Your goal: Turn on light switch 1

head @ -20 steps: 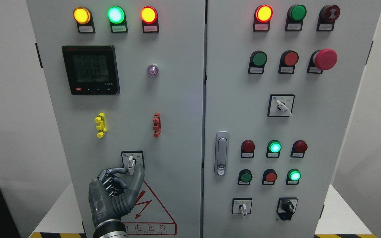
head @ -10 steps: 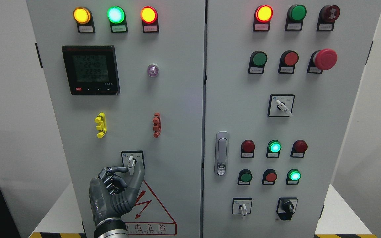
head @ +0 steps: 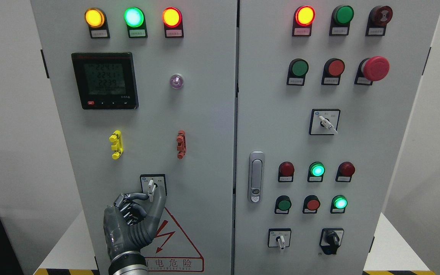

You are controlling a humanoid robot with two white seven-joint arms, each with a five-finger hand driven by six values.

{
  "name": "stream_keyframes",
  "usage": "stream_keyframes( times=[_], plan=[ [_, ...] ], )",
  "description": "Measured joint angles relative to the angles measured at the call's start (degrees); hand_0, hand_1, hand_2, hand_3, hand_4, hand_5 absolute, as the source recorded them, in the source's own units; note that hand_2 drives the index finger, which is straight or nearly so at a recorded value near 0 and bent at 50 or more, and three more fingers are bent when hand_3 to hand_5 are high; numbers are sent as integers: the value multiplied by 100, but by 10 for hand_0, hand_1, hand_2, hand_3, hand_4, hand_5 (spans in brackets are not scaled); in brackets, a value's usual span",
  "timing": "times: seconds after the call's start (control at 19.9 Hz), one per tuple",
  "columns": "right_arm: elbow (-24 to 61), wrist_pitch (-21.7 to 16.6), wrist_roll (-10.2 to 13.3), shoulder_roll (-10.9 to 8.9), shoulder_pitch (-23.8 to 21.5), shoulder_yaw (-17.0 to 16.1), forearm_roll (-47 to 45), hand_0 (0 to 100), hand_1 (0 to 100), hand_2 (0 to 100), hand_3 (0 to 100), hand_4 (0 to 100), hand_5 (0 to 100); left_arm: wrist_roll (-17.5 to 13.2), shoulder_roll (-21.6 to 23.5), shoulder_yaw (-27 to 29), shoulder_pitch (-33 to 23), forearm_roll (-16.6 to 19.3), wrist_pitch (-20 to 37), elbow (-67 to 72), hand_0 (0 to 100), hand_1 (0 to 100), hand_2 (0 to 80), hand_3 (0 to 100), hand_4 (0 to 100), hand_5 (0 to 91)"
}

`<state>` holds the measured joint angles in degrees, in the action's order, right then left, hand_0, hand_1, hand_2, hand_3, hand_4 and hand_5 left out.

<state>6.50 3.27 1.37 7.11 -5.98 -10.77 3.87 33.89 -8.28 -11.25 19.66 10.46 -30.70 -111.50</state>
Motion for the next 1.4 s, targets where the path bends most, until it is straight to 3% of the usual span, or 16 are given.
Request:
stream_keyframes(
  times=[1.4],
  plan=[
    [0, 0, -6, -1, 0, 2, 0, 0, 0, 0, 0, 0, 0, -4, -13, -51, 86, 0, -82, 102, 135, 562, 583, 955, 945, 859]
  ],
)
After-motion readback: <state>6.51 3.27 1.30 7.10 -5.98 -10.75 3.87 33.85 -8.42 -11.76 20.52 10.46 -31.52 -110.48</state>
